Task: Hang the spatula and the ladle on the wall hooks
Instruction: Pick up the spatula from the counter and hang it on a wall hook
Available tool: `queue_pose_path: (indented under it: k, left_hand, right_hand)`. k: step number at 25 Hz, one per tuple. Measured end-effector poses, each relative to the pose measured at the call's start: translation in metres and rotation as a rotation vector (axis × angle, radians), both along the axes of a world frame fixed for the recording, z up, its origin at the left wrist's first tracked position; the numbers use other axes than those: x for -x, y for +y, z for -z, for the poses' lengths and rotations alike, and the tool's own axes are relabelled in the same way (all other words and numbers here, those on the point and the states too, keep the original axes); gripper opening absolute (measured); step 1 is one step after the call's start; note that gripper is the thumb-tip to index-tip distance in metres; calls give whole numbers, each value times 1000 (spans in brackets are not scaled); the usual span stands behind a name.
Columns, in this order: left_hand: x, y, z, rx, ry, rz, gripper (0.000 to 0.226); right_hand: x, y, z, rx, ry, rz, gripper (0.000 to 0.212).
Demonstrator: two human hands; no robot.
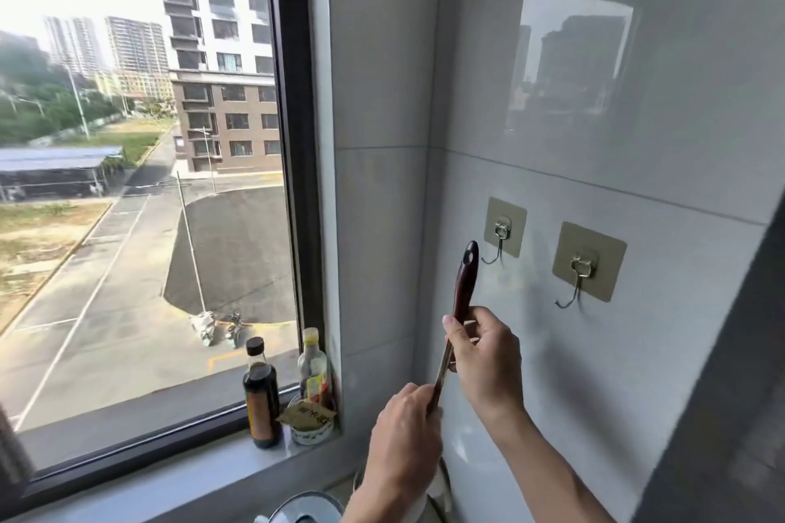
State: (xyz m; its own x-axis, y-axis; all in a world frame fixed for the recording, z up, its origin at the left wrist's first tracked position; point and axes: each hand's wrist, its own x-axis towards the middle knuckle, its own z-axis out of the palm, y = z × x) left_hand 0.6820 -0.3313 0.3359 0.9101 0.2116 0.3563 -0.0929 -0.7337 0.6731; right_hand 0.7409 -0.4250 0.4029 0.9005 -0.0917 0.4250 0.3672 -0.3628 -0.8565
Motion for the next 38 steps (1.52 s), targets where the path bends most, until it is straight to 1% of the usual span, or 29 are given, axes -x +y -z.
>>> queue_pose_path:
  k: [2,9,13,14,18,20,22,25,26,29,31,33,36,38]
  left_hand:
    - [-16,-1,2,-16,5,14,11]
    - [-54,-4,26,-28,79,63,9]
    - [-74,-12,33,8,82,119,9]
    - [-79,-15,33,10,77,137,7]
    - [-94,-22,37,11,43,157,9]
    - [-100,-24,40,-11,32,156,11]
    - [-105,-26,44,-17,41,139,12]
    - [-109,-23,52,-9,58,99,7]
    - [-107,-22,56,-15,78,94,14]
    - [-99,-14,74,-18,191,73,58]
    - [-87,-6,88,-10,226,61,72]
    - [-68,4,104,4,251,37,78]
    - [-20,16,124,32,292,-2,78]
    - [30,35,147,38,292,-78,78]
  right_hand:
    - [-13,-1,2,-6,2,38,15]
    - [-38,-8,21,-49,28,57,12]
    - [-39,-11,29,-28,18,78,3]
    - [-39,-12,30,-18,21,87,4]
    - [-30,-20,36,48,29,81,30]
    - [-22,-24,43,47,49,75,38]
    - [-13,-29,52,56,65,66,39]
    - [-2,-40,69,91,112,52,37]
    - [2,-43,75,101,132,45,37]
    - [12,-48,90,133,179,35,37]
    - [20,-47,97,138,205,23,37]
    - [30,-42,104,139,229,14,37]
    - [47,-34,117,129,221,12,33]
    - [68,-12,137,136,255,-40,32]
